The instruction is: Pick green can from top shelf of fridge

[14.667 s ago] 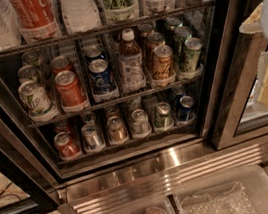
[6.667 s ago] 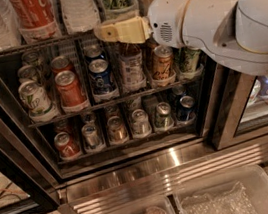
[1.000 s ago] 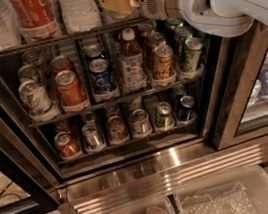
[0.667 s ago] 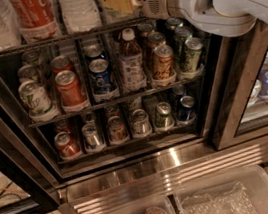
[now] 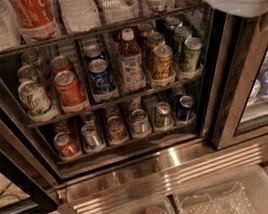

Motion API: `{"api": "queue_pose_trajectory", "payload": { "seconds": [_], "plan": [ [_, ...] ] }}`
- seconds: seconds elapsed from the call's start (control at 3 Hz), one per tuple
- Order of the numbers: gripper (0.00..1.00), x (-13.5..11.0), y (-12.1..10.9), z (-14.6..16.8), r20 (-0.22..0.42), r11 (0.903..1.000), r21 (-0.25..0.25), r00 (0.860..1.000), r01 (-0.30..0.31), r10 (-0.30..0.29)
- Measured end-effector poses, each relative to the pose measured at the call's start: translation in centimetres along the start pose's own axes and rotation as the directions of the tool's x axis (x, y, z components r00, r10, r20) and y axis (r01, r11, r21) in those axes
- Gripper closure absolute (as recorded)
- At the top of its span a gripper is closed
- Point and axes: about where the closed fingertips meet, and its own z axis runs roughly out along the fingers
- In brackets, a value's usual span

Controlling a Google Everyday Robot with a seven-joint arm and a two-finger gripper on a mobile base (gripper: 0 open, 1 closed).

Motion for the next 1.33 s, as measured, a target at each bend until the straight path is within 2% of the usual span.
{"api": "queue_pose_trajectory", "payload": {
  "seconds": [0.33,0.67,1.0,1.33],
  "plan": [
    [1.0,-2.8,0.9,-2.1,0.029,0.9993,-0.037,1.0,-0.001,0.002],
    [1.0,-0.1,4.5,-3.5,-0.035,0.9902,-0.115,0.996,-0.08,0.076],
    [1.0,3.6,9.1,-4.1,-0.124,0.9602,-0.215,0.98,-0.178,0.154],
    [1.0,5.4,11.5,-4.5,-0.174,0.9361,-0.264,0.966,-0.232,0.19]
  ]
}}
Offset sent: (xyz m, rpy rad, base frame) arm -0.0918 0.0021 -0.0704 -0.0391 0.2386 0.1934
